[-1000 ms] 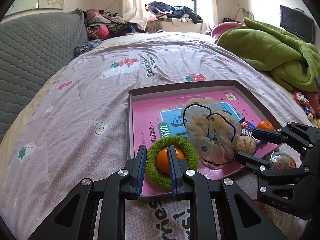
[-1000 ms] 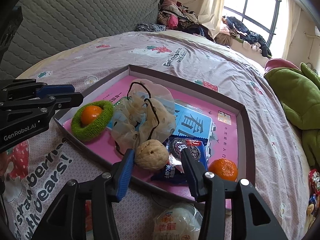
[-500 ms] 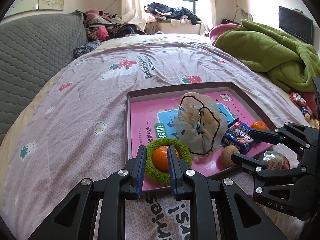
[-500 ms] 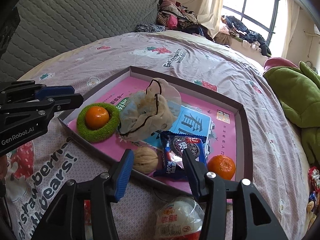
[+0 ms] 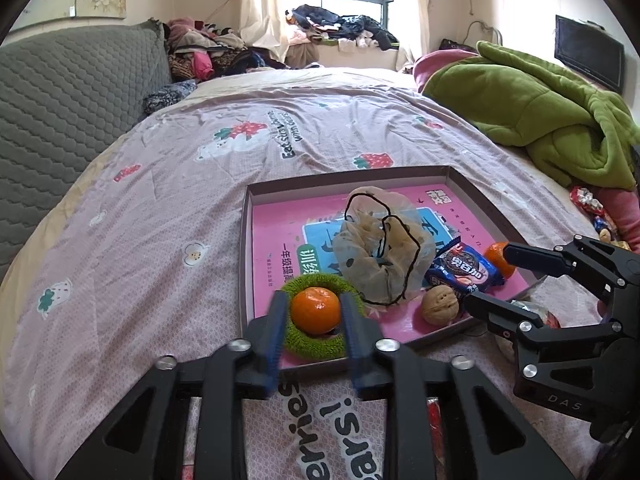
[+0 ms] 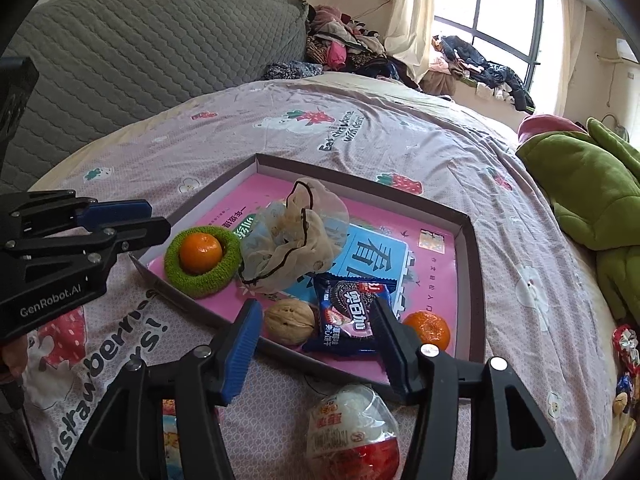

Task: Organize objects
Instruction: 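Open both tools to release the walnut and green ring, then withdraw, then move both tools toward the red and blue chocolate eggs beside the tray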

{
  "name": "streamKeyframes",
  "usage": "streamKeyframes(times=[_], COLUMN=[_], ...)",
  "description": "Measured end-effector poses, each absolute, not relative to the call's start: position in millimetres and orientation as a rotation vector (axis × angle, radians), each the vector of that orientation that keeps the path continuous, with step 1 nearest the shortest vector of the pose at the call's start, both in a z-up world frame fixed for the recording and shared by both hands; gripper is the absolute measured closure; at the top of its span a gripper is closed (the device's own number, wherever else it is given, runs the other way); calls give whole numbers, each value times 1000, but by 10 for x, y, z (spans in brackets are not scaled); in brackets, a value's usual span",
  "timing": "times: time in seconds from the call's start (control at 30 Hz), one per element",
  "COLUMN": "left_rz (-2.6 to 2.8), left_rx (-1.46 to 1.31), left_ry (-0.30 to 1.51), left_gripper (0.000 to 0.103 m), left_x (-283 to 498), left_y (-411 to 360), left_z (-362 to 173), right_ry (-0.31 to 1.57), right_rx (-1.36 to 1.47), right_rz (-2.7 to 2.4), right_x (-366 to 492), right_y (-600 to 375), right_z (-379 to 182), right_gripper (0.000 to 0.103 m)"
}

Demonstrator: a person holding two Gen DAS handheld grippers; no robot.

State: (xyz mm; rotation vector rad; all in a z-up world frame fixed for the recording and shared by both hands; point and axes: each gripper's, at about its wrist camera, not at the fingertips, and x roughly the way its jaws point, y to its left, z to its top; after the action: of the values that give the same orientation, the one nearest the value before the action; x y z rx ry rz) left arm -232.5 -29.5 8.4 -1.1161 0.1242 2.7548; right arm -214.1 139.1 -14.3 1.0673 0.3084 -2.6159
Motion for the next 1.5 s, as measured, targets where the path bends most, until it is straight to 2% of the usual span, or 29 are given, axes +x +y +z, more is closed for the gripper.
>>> streamKeyframes(times=[0.03, 0.07, 0.83, 1.27, 1.5], left_rz=[2761, 2767, 2733, 2658, 2640], left_rx=[-1111, -1103, -1066, -1076, -1113], left_ry=[130, 139, 88, 119, 70], left_gripper=[55, 52, 49, 49, 49], left_x=[-2315, -2298, -1955, -1656, -1503], left_y=[-291, -285, -164, 150, 176], left_z=[95, 110, 336, 297, 221], right_ry=[302, 296, 138, 86, 67], right_rx=[1063, 1058, 955, 977, 984], right_rz=[-2619, -2623, -2713, -2738, -2738], right_x=[-2132, -2119, -1773, -1535, -1420], right_y=[1402, 1412, 1785, 2013, 2083], right_z=[-122, -102, 379, 344, 309], right_gripper=[47, 47, 41, 39, 39])
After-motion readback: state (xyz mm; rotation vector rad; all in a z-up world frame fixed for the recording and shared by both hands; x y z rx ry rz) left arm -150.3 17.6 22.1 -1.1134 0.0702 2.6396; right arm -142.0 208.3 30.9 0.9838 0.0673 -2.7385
